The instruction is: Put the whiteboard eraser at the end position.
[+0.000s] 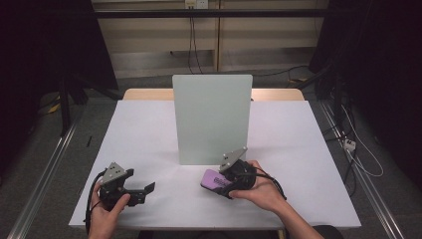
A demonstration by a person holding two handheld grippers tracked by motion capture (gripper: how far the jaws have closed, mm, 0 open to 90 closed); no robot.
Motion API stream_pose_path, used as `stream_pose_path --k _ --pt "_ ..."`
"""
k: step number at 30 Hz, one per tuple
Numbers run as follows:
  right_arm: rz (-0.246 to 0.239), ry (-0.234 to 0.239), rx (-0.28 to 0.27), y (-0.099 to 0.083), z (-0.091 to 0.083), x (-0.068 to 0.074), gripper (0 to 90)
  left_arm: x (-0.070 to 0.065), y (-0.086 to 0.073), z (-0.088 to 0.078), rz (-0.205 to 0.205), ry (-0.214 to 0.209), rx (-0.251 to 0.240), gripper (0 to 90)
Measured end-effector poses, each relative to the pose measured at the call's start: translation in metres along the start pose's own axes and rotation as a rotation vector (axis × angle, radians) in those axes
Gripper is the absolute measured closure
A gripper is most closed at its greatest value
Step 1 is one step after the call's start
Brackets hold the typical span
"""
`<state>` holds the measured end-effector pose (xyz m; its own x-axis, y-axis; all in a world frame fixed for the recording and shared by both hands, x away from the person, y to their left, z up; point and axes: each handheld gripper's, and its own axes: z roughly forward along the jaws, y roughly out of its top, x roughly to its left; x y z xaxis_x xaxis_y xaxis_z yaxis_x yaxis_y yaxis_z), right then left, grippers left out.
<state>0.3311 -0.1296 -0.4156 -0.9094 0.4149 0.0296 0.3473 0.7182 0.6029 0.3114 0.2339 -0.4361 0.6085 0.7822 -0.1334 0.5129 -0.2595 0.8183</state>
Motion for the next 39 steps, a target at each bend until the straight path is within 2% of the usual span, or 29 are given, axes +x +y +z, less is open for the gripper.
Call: stream_pose_path --k 3,6,15,25,33,39 --pt "-0.009 -0.010 0.020 0.002 0.005 0.000 41.5 0.000 0.000 0.001 0.000 -0.004 0.003 6.0" --pt "-0.001 -0.011 0.024 0.002 0.009 -0.002 41.5 -0.001 0.000 0.001 0.001 -0.004 0.004 6.0" --pt "-0.019 -0.016 0.039 0.004 0.017 -0.002 41.5 -0.001 0.000 0.001 0.002 -0.009 -0.002 6.0" --pt "-0.026 -0.001 0.030 0.003 0.019 -0.004 41.5 -0.001 0.000 0.001 0.007 -0.011 -0.001 6.0" --pt "-0.004 0.022 0.011 0.000 0.020 -0.008 41.4 -0.001 0.000 0.000 0.002 -0.010 0.001 6.0" --pt "0.014 0.017 0.008 -0.001 0.020 -0.008 41.3 -0.001 0.001 0.002 -0.002 -0.006 0.002 6.0"
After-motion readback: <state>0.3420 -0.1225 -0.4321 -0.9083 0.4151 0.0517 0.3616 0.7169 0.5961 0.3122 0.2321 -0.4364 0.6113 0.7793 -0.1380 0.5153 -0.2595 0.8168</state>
